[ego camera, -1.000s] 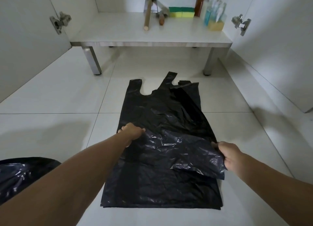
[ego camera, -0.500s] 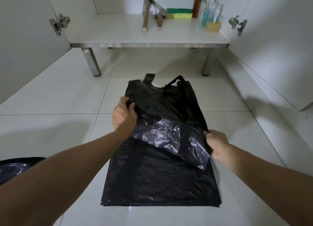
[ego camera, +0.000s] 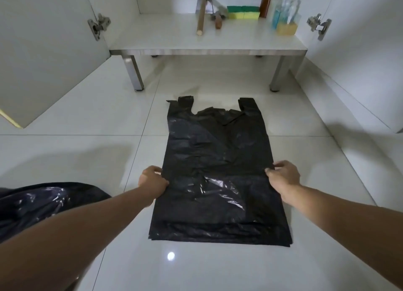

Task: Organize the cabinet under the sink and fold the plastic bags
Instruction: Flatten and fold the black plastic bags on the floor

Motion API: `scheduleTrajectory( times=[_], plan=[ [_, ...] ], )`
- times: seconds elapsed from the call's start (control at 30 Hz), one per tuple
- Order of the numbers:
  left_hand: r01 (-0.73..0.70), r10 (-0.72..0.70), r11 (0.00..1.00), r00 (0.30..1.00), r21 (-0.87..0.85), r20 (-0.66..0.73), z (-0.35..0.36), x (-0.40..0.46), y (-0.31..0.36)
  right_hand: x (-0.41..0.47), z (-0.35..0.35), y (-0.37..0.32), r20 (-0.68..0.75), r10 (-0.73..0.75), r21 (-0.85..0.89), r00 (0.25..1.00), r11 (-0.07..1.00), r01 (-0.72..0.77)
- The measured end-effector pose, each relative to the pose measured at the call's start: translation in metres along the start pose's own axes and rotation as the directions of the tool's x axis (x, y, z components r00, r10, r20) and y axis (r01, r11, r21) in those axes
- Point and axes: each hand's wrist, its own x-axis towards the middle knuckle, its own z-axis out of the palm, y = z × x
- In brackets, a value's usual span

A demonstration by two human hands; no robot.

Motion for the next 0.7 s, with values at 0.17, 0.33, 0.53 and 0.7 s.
scheduleTrajectory(
  times=[0.17,0.33,0.53,0.7],
  plan=[
    [-0.008,0.009,0.999,1.000,0.044,-0.017,-0.003,-0.005,0.003,-0.006,-0.006,0.011,0.050,-0.015,-0.038,0.999,0.999,0.017],
    [0.031,-0.054,0.982,0.991,0.185,0.122,-0.004,-0.016,-0.004,-0.015,-0.018,0.021,0.252,0.118,-0.180,0.960,0.981,-0.073],
    [0.008,-0.016,0.991,0.998,0.132,0.057,-0.011,-0.013,-0.018,-0.019,-0.029,0.039,0.286,0.082,-0.246,0.955,0.969,-0.009],
    [0.029,-0.065,0.982,0.980,0.187,0.189,-0.012,-0.022,-0.026,-0.030,-0.036,0.047,0.415,0.116,-0.280,0.902,0.960,0.006]
  ],
)
